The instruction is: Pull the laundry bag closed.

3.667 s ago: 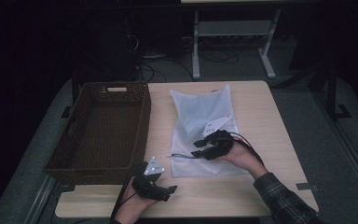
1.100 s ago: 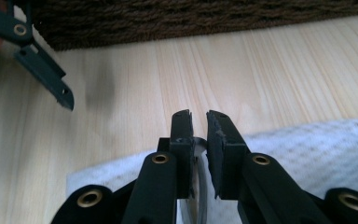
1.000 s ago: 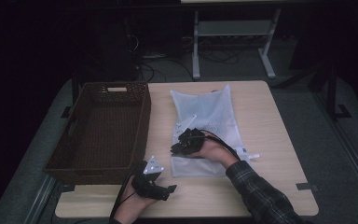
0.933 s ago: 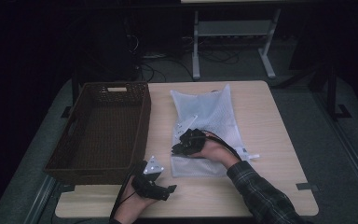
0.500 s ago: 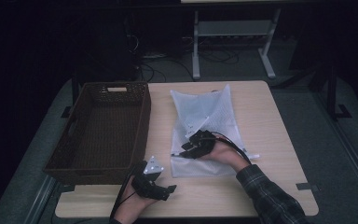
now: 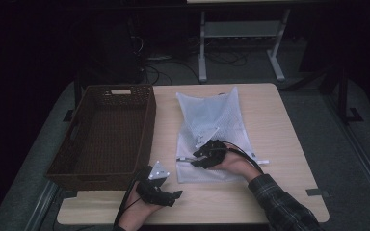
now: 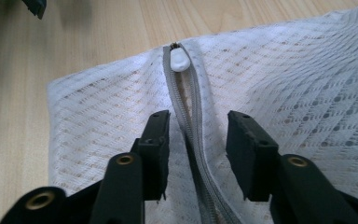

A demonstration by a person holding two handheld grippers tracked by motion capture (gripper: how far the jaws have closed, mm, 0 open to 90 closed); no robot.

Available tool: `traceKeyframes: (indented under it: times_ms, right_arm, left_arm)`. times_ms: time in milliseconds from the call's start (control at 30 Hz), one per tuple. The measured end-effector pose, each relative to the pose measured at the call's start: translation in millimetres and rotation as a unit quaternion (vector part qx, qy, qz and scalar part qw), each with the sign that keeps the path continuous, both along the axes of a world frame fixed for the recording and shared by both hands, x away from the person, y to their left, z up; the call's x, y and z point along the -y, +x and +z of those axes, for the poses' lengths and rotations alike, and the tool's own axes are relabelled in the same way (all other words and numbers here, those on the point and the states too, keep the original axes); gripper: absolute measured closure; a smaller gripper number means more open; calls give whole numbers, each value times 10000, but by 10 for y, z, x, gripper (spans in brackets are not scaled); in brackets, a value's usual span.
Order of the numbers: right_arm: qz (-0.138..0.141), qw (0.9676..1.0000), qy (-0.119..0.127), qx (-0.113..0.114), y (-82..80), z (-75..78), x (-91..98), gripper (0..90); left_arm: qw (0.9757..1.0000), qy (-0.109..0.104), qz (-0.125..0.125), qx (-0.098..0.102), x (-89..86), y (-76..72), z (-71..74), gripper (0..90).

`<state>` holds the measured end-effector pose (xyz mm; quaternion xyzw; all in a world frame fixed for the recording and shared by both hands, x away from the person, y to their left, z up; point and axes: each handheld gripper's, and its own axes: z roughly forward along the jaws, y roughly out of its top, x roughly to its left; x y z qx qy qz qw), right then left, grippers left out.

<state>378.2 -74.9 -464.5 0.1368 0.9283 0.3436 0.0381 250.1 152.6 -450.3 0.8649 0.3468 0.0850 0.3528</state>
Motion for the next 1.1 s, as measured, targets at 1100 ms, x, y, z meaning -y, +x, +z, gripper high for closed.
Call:
traceKeyframes:
  times_ms: [1100]
  right_arm:
    - [-514, 9936, 1007, -56, 71, 130, 344, 878]
  left_arm:
    - [9991, -294, 251, 164, 311, 286, 195, 253]
